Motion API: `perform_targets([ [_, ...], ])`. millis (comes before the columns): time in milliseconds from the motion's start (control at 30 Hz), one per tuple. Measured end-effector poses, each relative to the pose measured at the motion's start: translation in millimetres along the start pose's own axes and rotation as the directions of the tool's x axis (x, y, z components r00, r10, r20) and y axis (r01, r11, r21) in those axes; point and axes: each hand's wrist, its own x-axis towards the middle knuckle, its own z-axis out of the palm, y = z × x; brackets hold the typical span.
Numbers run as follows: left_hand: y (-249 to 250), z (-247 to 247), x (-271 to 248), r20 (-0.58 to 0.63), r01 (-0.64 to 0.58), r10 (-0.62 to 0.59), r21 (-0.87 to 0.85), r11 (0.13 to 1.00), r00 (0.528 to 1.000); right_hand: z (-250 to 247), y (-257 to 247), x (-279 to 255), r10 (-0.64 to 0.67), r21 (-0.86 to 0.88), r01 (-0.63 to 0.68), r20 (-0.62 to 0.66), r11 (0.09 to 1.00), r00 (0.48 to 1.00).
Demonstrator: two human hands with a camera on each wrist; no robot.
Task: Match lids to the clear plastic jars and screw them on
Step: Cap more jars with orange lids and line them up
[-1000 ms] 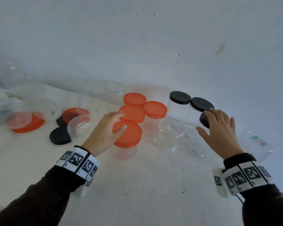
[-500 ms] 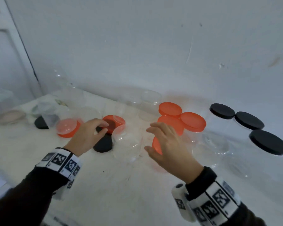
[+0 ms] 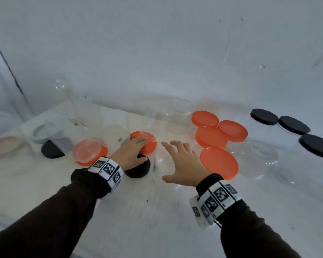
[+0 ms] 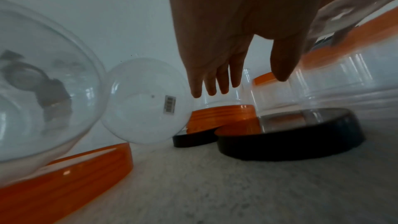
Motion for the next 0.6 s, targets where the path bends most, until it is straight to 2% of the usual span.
perform_targets([
  [200, -8.9, 5.6, 14.6, 0.104, -0.042, 0.024, 0.181, 0.983, 0.994, -1.1, 5.0, -21.2, 0.08, 0.024, -0.079, -0.014, 0.997, 0.997],
  [433, -5.8, 7.2, 10.5, 0.143, -0.159, 0.133, 0.188, 0.969, 0.981, -0.6, 10.1, -37.6, 0.151, 0.077, -0.147, -0.047, 0.986, 0.987],
  [600, -2.1, 7.2, 8.1, 0.164, -0.171, 0.144, 0.164, 0.971, 0.976, -0.8, 5.1, -45.8, 0.141, 0.078, -0.134, -0.087, 0.988, 0.986],
])
